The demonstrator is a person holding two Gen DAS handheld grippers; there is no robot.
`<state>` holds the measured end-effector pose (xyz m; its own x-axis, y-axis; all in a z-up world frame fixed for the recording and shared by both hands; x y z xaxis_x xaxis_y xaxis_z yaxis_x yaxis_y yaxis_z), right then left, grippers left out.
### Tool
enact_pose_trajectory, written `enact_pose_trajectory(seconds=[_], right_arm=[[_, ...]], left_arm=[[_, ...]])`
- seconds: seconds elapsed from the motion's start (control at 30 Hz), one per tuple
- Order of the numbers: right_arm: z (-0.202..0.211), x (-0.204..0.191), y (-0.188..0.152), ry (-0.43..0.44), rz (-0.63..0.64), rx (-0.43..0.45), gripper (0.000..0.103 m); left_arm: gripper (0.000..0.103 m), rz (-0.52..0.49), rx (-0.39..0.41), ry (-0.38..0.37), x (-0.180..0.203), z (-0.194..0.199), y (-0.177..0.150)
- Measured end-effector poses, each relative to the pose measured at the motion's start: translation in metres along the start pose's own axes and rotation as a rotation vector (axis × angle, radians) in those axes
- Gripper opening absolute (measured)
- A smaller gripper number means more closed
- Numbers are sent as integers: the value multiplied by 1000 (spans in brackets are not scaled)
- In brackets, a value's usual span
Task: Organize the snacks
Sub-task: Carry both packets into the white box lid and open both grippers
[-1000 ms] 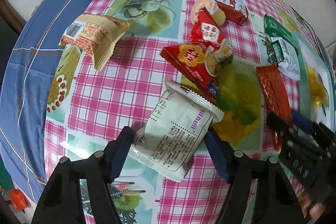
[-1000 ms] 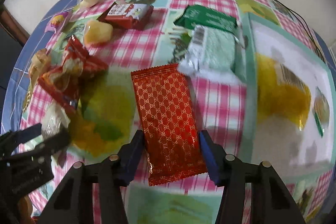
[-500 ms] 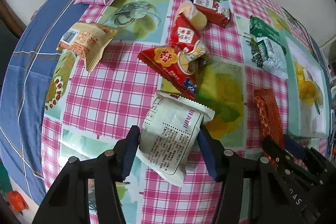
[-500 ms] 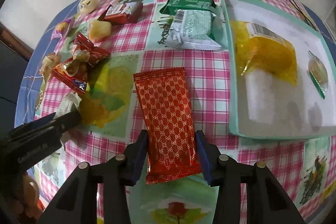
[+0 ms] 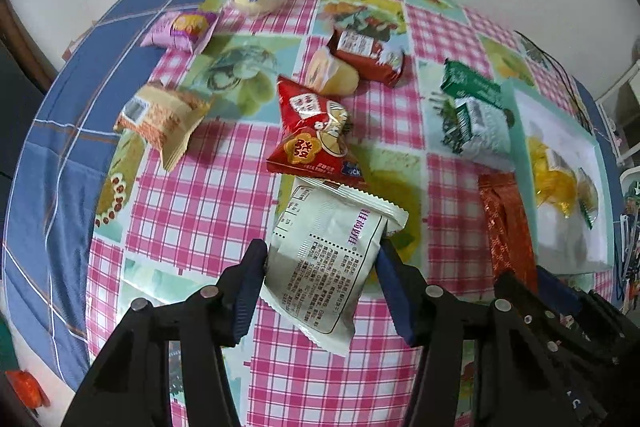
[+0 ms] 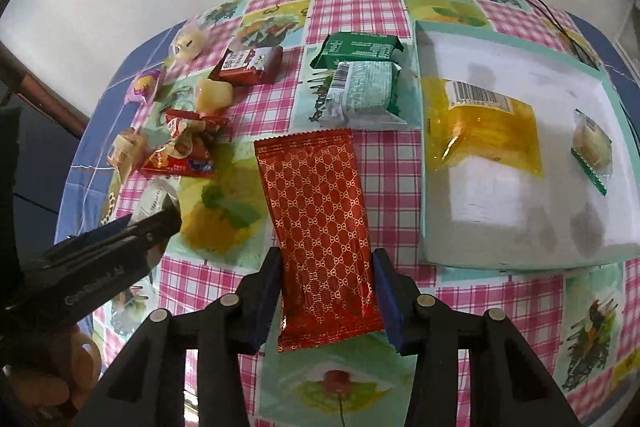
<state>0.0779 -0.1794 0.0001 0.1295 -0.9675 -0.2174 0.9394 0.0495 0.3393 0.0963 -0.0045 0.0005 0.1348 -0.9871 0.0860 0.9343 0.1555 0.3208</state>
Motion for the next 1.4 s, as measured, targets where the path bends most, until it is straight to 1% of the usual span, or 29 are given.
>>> enact_pose_trajectory(seconds=[0.17, 0.63, 0.9, 0.97, 1.07, 1.17, 1.4], right_arm=[[5, -1, 6, 7, -11, 19, 47], [27, 18, 15, 13, -35, 58, 47], [29, 25, 16, 5, -42, 54, 47], [30, 32, 17, 4, -61, 58, 47], [36, 47, 20, -18, -92, 74, 47], [45, 72, 25, -48, -139, 97, 47], [66, 149, 25, -122, -294, 134, 47]], left_arm=[[56, -7, 29, 10, 6, 13, 3], [56, -39, 130, 18, 30, 39, 15], [56, -61, 141, 17, 50, 44, 16], [56, -72, 144, 11, 59, 44, 17], [56, -94, 146, -8, 79, 44, 17], [56, -134, 150, -28, 104, 44, 16], [56, -253, 169, -77, 173, 44, 9]])
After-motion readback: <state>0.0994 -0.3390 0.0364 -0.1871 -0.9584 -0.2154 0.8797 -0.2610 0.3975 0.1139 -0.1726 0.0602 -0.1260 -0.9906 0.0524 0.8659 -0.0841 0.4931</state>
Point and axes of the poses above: each gripper's, at about its wrist camera, not at the fingertips, and z roughly against the way its jaws point, x to its right, y to its top, the point moved 7 cm from there along -z, roughly the way its jaws point, and after that the axes turned 1 degree about z, right-handed, at the moved point
